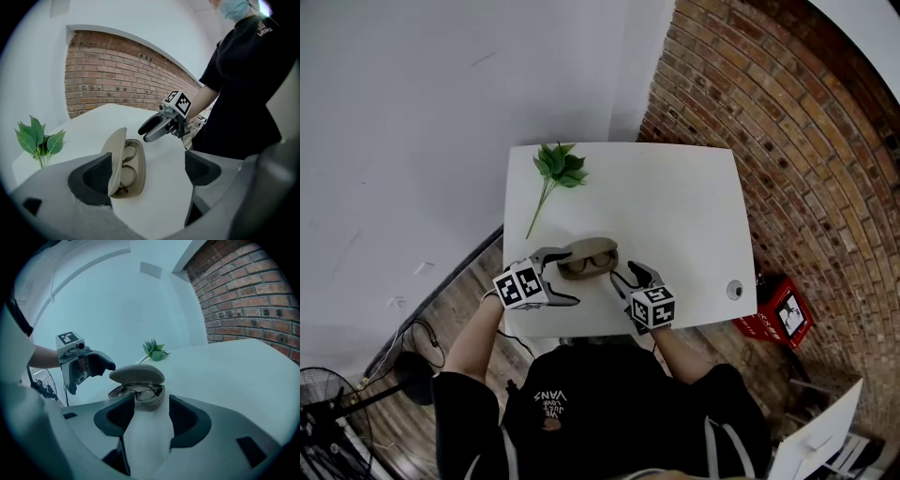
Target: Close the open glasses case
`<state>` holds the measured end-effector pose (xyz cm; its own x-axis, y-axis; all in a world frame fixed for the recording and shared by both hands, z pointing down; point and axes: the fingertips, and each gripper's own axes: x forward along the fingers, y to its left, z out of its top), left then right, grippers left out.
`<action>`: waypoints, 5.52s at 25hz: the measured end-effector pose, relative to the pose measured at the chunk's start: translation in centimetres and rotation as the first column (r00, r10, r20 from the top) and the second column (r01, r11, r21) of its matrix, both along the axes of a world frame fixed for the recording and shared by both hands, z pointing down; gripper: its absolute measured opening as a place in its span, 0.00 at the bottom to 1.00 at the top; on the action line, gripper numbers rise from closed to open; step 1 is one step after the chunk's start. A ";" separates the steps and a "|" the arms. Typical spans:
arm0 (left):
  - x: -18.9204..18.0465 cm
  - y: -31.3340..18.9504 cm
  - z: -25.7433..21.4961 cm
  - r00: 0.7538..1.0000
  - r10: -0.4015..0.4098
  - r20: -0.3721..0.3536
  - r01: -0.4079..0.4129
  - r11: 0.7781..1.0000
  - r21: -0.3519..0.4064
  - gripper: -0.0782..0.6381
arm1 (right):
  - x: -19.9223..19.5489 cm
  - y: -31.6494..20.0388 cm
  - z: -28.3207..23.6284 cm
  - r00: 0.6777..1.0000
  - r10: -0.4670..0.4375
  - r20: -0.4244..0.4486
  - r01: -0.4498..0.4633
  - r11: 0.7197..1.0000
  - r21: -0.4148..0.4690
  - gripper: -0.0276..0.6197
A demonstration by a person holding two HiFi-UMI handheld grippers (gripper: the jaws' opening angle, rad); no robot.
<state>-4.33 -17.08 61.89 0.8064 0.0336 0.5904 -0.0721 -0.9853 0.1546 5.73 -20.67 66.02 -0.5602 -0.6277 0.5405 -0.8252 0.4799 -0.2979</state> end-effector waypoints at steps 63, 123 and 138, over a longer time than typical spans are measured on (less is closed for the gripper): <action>1.8 4.3 4.7 0.988 -0.124 0.088 0.129 0.990 -0.050 0.73 | -3.0 -1.0 -0.5 0.995 -0.067 -0.081 0.071 0.996 0.057 0.28; 1.0 4.8 6.1 0.978 -0.175 0.109 0.180 0.983 -0.035 0.72 | -1.3 1.6 -1.6 0.997 0.073 -0.022 -0.071 0.995 0.066 0.27; -1.2 6.1 3.8 0.978 -0.209 0.007 0.209 0.978 -0.001 0.72 | -2.4 3.9 -2.2 0.987 0.158 -0.007 -0.156 0.983 0.096 0.27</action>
